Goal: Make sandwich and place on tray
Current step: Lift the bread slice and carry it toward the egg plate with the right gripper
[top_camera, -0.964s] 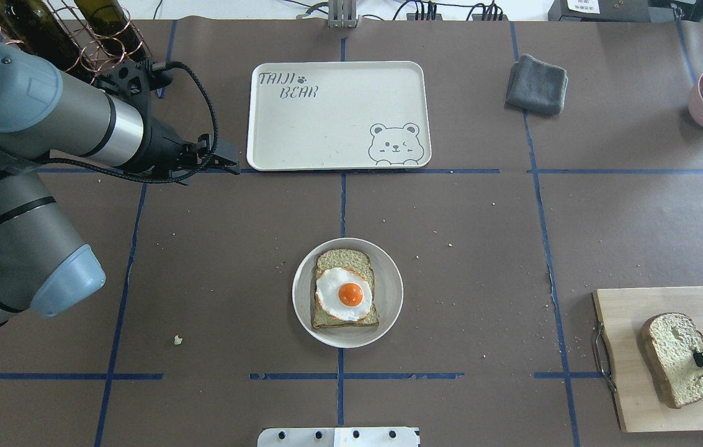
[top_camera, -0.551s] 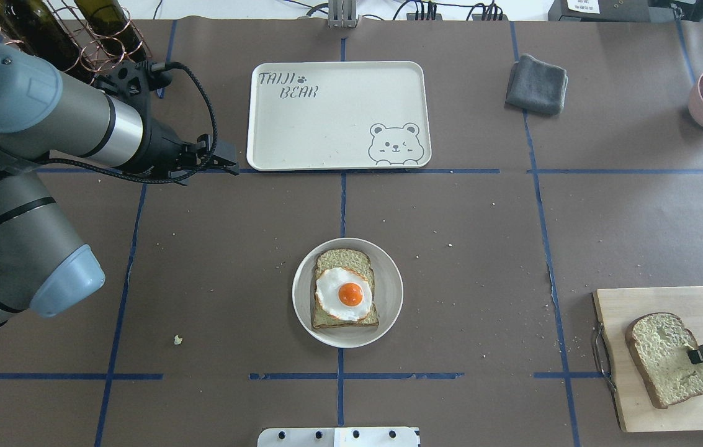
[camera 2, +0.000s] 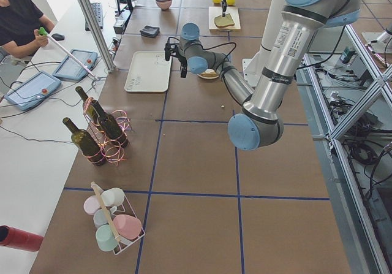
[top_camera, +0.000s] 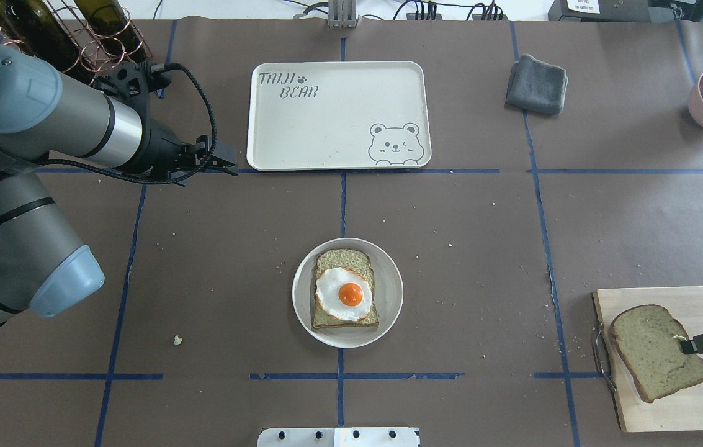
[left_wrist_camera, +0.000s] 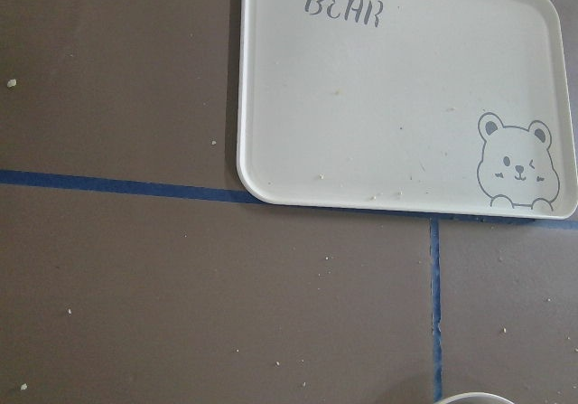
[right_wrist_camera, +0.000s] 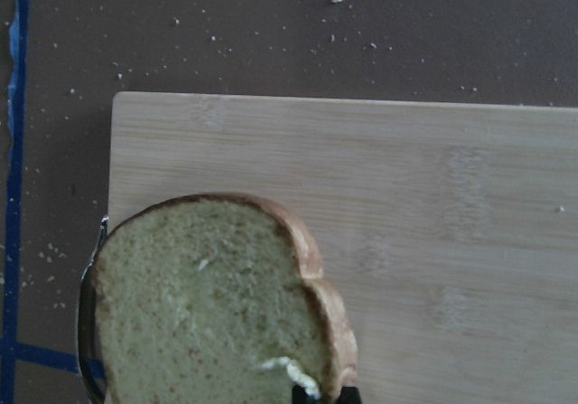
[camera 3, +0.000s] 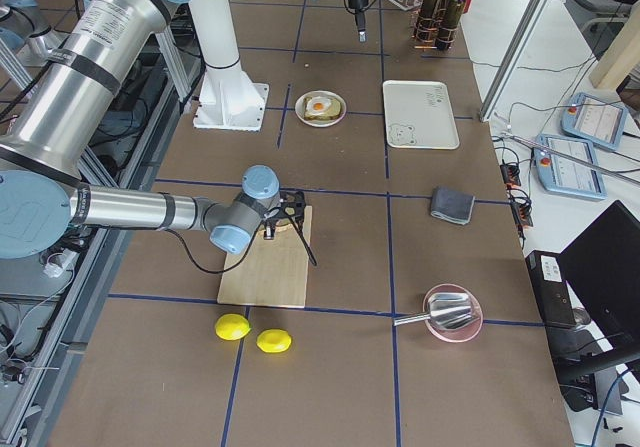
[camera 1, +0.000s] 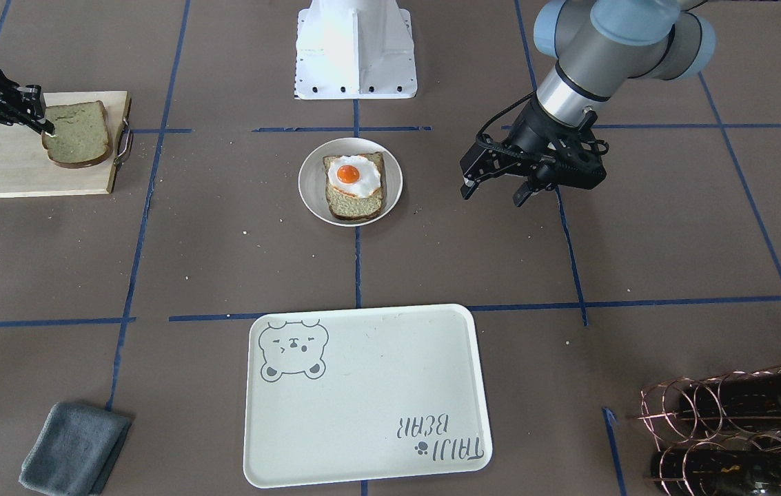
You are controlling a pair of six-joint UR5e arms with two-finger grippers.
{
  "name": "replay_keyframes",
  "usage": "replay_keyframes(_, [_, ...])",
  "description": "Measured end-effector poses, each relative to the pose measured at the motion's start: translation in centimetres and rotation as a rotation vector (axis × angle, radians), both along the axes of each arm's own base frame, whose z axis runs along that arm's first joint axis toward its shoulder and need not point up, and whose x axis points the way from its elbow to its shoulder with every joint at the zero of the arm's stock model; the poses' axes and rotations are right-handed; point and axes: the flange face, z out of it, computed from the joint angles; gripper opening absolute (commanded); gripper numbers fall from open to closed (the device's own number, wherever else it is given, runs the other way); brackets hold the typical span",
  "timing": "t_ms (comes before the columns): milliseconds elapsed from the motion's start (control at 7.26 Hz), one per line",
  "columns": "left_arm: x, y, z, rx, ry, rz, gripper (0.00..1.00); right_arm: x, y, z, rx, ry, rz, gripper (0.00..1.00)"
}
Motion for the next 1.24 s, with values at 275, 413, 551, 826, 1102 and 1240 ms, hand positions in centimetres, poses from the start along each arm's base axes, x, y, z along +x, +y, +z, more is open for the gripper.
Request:
replay_keyframes(275, [0.0,0.0,0.0,0.000,0.000,0.000,1.00,0.8,-1.7,-2.2,0.011,-0.076,0.022,0.00])
replay_keyframes(413, [0.0,0.0,0.1,0.000,-0.001,0.000,1.00,0.3,-3.0,-3.8,0.033,-0.119,0.024,0.00])
replay_keyframes(551, [0.1,-0.1,0.1,0.001,-0.002,0.001,1.00,-0.6,-4.5,-5.5,0.062,-0.160,0.024,0.00])
replay_keyframes(826, [0.1,-0.1,0.2,0.006,0.002,0.002,1.00,-4.4,-8.9,-11.1,0.072,-0.260,0.061,0.00])
replay_keyframes(1102, [0.1,-0.1,0.3,0.013,0.010,0.001,1.00,-10.2,-13.9,-19.5,0.005,-0.335,0.105,0.00])
replay_keyframes(1240, [0.1,-0.1,0.3,0.018,0.014,0.001,1.00,-13.7,-15.0,-23.3,-0.006,-0.340,0.107,0.00])
